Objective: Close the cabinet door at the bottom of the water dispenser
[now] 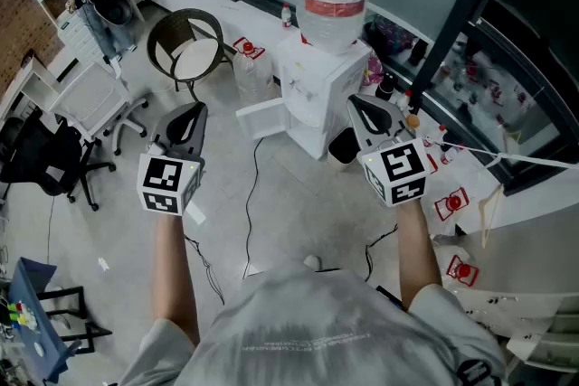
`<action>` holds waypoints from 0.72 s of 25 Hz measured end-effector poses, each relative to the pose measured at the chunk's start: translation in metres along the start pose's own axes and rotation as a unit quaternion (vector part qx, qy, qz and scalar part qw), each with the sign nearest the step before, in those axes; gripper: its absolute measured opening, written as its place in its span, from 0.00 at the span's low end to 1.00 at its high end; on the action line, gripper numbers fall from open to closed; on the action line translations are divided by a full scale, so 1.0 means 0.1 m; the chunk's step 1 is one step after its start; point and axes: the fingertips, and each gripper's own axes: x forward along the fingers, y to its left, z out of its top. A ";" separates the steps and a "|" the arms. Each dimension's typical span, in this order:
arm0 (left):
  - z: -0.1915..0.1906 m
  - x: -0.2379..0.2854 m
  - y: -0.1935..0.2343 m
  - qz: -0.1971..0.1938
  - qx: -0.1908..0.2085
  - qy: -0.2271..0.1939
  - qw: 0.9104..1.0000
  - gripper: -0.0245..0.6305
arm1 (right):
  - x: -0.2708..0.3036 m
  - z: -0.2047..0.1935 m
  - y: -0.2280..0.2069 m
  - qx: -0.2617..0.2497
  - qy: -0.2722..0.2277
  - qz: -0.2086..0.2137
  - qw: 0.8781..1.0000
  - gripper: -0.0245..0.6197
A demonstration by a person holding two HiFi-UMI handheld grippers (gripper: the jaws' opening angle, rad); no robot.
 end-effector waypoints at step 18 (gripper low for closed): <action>-0.38 0.10 0.33 0.032 -0.024 0.027 0.999 0.07 | 0.65 -0.08 0.04 0.031 -0.035 0.042 0.998 0.09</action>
